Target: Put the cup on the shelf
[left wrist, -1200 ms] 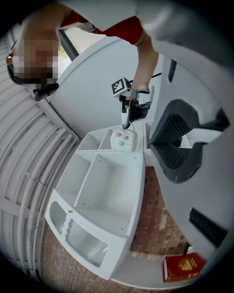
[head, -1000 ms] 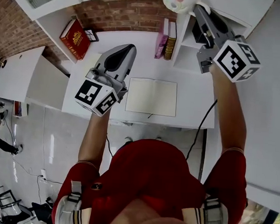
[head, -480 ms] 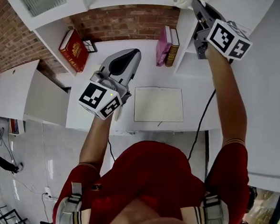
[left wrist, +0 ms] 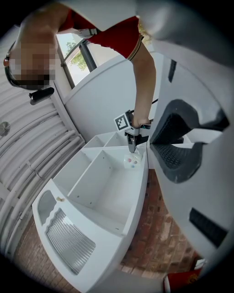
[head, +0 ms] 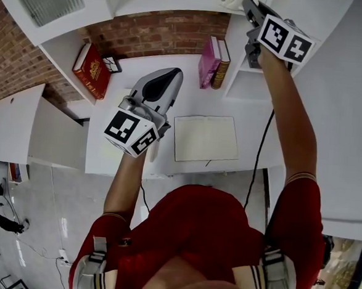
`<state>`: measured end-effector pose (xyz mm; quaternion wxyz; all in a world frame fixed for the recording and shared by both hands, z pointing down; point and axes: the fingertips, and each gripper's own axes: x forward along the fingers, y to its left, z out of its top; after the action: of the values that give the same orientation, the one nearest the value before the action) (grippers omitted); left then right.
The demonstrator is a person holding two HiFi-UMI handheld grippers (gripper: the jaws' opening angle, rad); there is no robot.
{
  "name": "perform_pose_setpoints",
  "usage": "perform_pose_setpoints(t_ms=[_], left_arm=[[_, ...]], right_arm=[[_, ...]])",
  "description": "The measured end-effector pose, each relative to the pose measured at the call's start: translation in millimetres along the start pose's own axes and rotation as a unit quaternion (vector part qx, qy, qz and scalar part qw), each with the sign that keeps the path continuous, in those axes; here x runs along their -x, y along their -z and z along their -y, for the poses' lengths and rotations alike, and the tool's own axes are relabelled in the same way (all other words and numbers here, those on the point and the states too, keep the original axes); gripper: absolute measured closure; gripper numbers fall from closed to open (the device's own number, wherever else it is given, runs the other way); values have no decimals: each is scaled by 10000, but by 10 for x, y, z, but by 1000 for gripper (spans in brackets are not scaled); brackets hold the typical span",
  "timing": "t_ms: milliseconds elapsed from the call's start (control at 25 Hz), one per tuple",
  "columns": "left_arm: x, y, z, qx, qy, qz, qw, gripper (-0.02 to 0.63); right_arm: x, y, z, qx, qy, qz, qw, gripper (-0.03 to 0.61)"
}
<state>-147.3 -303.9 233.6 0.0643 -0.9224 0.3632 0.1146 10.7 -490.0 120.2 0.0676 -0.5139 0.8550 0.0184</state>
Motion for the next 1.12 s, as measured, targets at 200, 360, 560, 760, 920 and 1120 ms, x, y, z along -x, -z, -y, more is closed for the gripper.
perform_pose_setpoints(t_ms=[200, 360, 560, 760, 920, 1120], left_arm=[[30, 41, -40, 69, -9, -4, 10000, 607], [55, 63, -85, 96, -38, -18, 9999, 607], [103, 82, -131, 118, -98, -25, 9999, 607], [128, 93, -142, 111, -138, -33, 9998, 607], [117, 97, -104, 92, -141, -52, 9998, 607], [71, 58, -29, 18, -140, -43, 9999, 607]], right_arm=[[-126, 17, 66, 44, 174, -96, 9998, 537], [-216, 16, 86, 93, 281, -188, 9994, 535], [-283, 35, 92, 159, 381, -259, 9988, 534], [-271, 19, 86, 241, 355, -223, 9988, 525], [-185, -24, 59, 299, 271, -174, 9990, 475], [13, -25, 28, 394, 158, -135, 9990, 448]])
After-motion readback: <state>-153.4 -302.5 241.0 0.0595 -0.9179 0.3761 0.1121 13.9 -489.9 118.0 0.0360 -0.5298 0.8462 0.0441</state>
